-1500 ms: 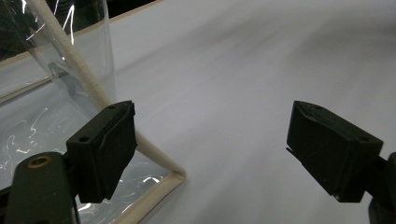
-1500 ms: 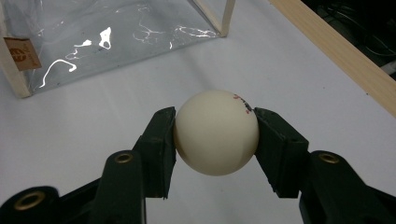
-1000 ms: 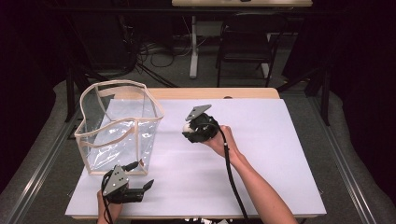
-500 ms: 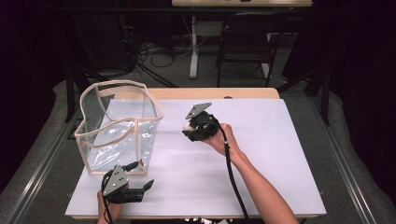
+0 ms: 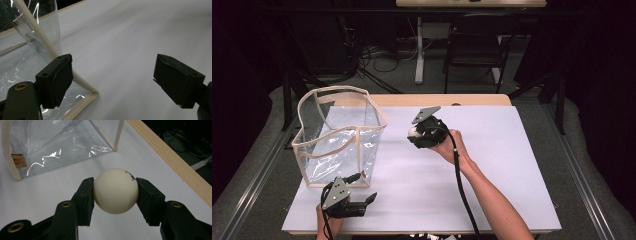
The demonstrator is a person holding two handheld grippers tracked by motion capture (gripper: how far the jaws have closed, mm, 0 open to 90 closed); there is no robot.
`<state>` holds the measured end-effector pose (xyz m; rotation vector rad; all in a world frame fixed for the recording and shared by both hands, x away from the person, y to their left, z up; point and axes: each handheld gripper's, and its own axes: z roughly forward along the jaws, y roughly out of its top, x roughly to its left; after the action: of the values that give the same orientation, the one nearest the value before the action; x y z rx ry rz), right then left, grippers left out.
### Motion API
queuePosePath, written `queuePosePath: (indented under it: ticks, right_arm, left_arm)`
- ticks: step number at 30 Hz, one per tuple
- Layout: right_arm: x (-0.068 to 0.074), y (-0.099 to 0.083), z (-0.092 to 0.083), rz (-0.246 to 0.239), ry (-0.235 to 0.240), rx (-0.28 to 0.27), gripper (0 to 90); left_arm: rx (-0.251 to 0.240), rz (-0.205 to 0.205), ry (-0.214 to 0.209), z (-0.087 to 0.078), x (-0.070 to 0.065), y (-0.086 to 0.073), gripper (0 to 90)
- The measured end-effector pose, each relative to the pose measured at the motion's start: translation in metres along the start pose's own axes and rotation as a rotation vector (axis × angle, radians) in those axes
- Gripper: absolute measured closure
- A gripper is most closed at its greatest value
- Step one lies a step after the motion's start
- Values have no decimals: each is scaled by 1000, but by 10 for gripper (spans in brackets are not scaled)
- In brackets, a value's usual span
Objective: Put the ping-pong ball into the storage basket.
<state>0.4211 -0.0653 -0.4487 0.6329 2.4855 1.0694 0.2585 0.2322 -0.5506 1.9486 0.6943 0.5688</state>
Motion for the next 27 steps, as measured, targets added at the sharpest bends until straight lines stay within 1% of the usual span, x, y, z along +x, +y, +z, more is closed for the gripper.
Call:
queuePosePath:
  ticks: [12, 20, 27]
  right_arm:
    - [-1, 9, -4, -2, 3, -7, 506]
    - [-4, 18, -7, -14, -1, -15, 507]
    - [-5, 22, -9, -17, -4, -18, 507]
  left_arm:
    - [-1, -1, 0, 0, 0, 0, 159]
    - [0, -1, 0, 0, 0, 0, 159]
    - [-1, 0, 0, 0, 0, 0, 159]
